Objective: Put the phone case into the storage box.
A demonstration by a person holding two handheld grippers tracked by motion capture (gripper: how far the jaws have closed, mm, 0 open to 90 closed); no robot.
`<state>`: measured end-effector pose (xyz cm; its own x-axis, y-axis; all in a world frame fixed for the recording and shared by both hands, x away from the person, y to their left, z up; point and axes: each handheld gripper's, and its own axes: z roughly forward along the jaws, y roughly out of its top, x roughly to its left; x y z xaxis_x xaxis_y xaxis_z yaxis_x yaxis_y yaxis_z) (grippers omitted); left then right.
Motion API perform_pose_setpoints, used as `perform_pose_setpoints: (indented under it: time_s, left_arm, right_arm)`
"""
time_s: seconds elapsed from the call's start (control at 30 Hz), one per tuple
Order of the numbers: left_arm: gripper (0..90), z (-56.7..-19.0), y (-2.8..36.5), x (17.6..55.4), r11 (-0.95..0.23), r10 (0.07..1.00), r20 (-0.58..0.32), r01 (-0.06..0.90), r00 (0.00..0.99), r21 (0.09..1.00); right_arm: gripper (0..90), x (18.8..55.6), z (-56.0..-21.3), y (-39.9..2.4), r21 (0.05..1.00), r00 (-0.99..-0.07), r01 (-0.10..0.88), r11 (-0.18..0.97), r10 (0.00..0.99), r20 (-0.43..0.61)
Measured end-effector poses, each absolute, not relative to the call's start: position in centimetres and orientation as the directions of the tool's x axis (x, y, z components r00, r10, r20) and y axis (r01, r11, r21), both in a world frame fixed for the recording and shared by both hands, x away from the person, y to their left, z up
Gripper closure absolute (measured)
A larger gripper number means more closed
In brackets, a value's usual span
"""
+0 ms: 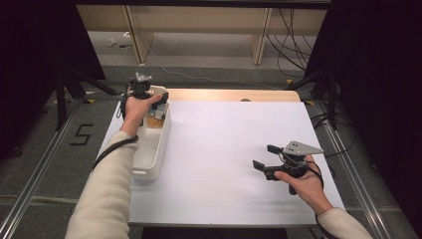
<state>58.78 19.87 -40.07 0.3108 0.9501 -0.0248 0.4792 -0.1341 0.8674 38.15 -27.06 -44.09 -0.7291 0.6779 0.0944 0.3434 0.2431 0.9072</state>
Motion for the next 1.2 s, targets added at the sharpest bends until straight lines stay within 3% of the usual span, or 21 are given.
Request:
perform_pose_setpoints:
  time_s: [0.93, 1.2]
  left_arm:
    - [8.3, -40.17, 19.96, 59.32, -0.117, 0.953, -0.042, 0.491, 0.301, 0.863]
    - [4.0, -40.28, 19.81, 59.4, -0.106, 0.955, -0.052, 0.501, 0.292, 0.859]
  right_arm:
    - [15.8, 38.15, -44.09, -27.06, 0.907, -0.73, 0.344, 0.245, 0.677, 0.094]
    - [15.9, 38.15, -44.08, -27.07, 0.906, -0.73, 0.344, 0.247, 0.677, 0.093]
